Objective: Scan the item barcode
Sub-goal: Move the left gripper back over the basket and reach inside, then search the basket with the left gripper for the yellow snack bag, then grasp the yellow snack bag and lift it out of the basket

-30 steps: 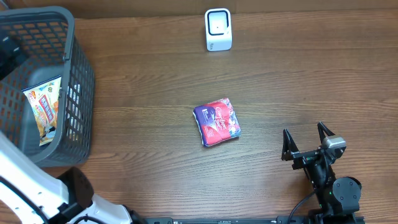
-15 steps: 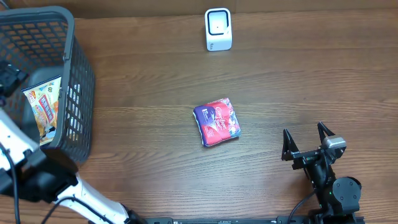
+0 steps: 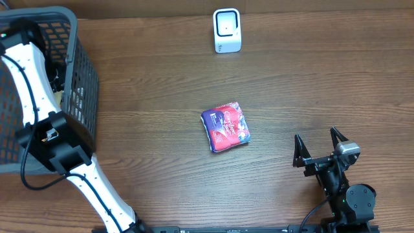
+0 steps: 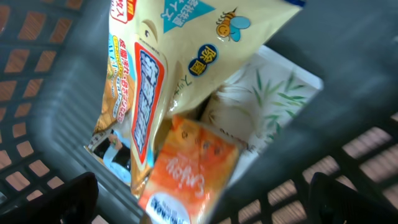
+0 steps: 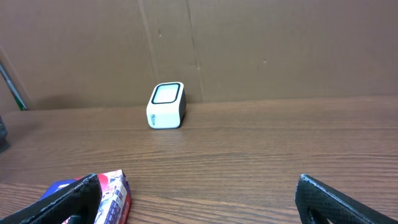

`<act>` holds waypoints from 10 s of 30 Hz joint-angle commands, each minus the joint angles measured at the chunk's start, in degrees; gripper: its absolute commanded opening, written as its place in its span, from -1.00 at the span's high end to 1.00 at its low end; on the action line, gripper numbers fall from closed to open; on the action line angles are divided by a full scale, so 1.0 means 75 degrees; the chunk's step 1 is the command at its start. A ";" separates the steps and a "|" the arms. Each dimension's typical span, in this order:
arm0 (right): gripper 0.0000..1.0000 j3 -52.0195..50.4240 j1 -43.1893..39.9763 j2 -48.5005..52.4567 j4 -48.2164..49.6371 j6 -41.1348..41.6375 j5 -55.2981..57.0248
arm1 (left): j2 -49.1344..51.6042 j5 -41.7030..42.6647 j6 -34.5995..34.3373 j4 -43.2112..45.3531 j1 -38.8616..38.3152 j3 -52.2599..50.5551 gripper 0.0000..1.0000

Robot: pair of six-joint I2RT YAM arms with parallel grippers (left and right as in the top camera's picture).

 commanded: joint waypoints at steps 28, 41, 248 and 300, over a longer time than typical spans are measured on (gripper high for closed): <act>-1.00 -0.0079 0.0023 -0.0064 0.0035 -0.0032 0.0047 | 0.0221 0.0481 -0.0184 0.0303 0.0621 -0.0443 -0.95; -1.00 -0.0079 0.0023 -0.0064 0.0035 -0.0032 0.0047 | -0.0029 0.1332 0.0469 0.0959 0.0918 -0.1058 -0.79; -1.00 -0.0079 0.0023 -0.0064 0.0035 -0.0032 0.0047 | -0.2028 0.2582 0.1853 0.3375 0.1629 -0.4261 -0.93; -1.00 -0.0079 0.0023 -0.0064 0.0035 -0.0032 0.0047 | -0.7018 0.4881 0.1405 0.3034 -0.0012 -0.3684 0.92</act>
